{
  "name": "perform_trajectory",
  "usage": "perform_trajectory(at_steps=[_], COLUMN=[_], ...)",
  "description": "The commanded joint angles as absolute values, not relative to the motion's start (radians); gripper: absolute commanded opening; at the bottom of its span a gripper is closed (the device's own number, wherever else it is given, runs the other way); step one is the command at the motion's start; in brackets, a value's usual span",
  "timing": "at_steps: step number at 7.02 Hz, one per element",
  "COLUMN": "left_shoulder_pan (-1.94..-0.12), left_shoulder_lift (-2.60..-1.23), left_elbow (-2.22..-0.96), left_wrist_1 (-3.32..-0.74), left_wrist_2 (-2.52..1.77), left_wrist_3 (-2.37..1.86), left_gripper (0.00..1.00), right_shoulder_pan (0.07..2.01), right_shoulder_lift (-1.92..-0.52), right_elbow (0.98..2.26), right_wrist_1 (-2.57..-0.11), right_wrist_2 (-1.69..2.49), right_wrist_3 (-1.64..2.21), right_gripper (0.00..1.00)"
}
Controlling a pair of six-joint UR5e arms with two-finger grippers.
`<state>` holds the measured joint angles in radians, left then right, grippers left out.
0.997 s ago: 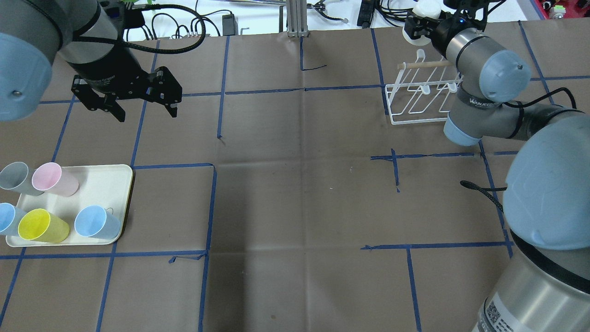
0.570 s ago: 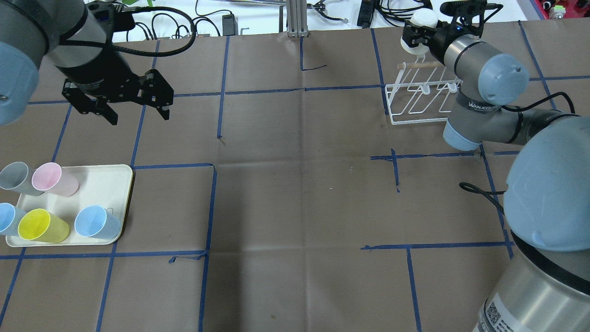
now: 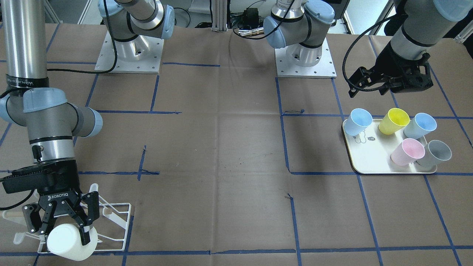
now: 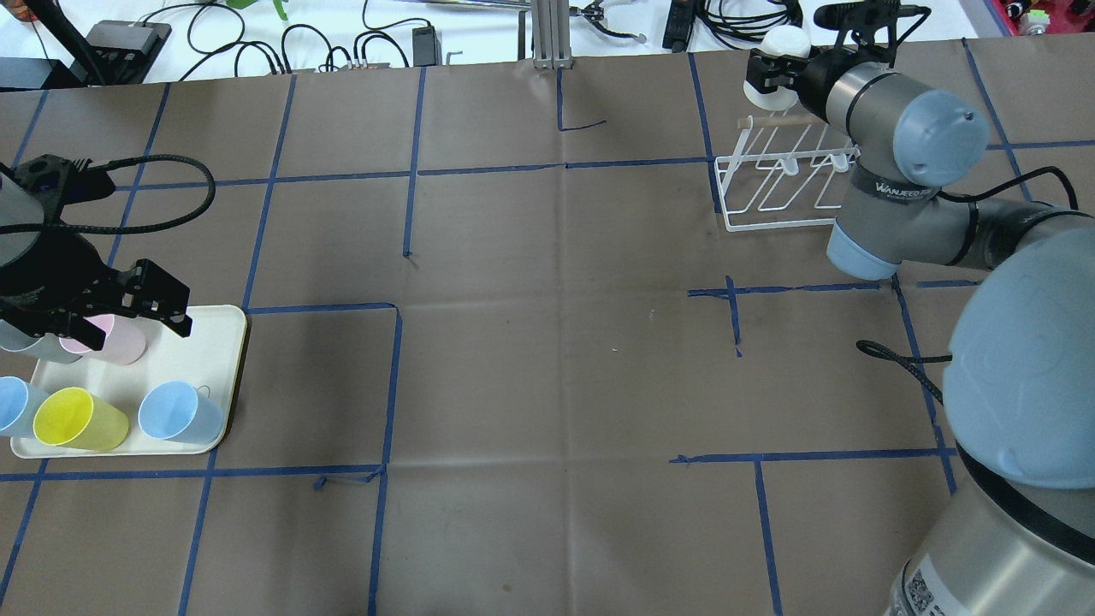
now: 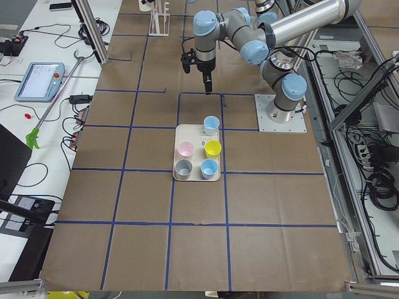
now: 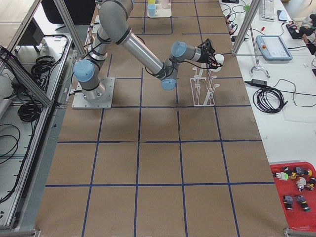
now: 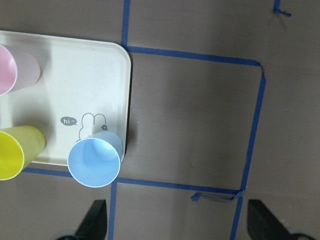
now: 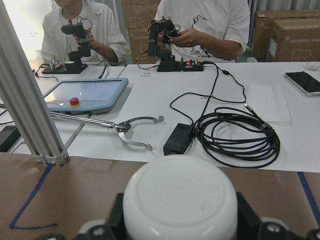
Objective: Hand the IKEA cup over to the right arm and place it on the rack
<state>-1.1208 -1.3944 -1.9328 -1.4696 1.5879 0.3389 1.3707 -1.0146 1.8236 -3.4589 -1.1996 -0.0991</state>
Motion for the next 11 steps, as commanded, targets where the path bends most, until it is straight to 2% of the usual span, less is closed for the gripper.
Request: perform_trajectory(at_steps=[1, 3, 4, 5, 6, 11], left_shoulder_pan=[-1.106, -1.100, -1.098, -1.098, -1.089, -1.034], left_shoulder_lift=[-1.399, -1.442, -1.463, -1.474, -1.497, -1.575], left_elbow=[-1.954, -2.004, -2.087, -2.159, -2.196, -2.247], left_wrist_1=[-1.460, -1.355, -1.225, -1.112, -1.059, -1.035], left_wrist_2=[1.586, 1.592, 1.594, 1.597, 1.597, 1.608], left_wrist_3=[0.374, 0.452, 0.459, 0.469, 0.475, 0.534], left_gripper=[0.99, 0.99, 0.99, 0.99, 0.99, 0.99], right_shoulder_pan=[1.359, 1.358, 1.359, 1.359, 1.359, 1.359], right_shoulder_lift=[-1.017, -1.015, -1.015, -1.015, -1.015, -1.041], right_elbow=[1.836, 1.844, 1.845, 1.844, 1.842, 1.827], right_wrist_1=[-3.458, -3.458, -3.458, -3.458, -3.458, -3.456], right_wrist_2=[-1.200, -1.198, -1.184, -1.184, -1.184, -1.178], right_wrist_3=[-0.101, -0.100, -0.100, -0.094, -0.087, -0.084], right_gripper=[0.29, 0.29, 0.38, 0.71, 0.99, 1.00])
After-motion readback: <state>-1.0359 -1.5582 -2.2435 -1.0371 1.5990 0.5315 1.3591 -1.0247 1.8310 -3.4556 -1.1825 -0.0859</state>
